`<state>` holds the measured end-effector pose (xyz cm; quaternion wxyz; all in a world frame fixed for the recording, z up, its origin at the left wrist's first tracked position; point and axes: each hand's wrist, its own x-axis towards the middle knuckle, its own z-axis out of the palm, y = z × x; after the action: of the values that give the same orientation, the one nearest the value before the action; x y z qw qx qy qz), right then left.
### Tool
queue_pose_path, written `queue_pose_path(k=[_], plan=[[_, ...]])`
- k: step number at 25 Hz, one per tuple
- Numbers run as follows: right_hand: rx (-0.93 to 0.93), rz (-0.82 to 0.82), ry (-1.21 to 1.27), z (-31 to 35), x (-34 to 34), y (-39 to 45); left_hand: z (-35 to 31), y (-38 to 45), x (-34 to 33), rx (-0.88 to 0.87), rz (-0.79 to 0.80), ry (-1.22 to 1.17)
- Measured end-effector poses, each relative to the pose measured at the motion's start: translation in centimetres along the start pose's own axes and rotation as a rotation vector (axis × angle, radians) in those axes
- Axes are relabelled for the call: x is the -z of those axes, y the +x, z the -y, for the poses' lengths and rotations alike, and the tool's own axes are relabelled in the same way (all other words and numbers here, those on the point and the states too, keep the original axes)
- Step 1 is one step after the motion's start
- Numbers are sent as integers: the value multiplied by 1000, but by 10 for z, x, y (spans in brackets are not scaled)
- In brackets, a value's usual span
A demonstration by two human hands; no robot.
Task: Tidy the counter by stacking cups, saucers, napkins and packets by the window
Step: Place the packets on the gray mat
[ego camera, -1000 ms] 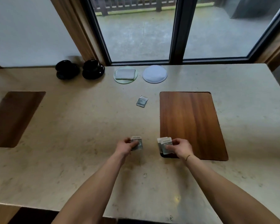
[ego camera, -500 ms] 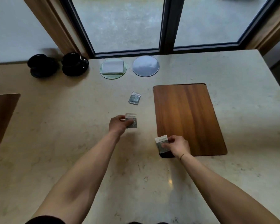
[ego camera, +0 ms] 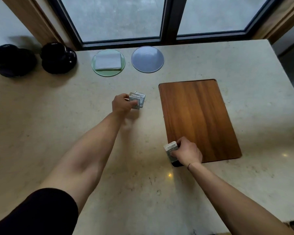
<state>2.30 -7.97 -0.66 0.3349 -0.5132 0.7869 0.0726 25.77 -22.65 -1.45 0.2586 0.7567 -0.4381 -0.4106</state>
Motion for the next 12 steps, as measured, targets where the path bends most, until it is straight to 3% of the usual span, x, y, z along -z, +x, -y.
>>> queue_pose_path(k=[12], plan=[[28,107,7,-1,7,12,-16,25,-31,-25,11,391]])
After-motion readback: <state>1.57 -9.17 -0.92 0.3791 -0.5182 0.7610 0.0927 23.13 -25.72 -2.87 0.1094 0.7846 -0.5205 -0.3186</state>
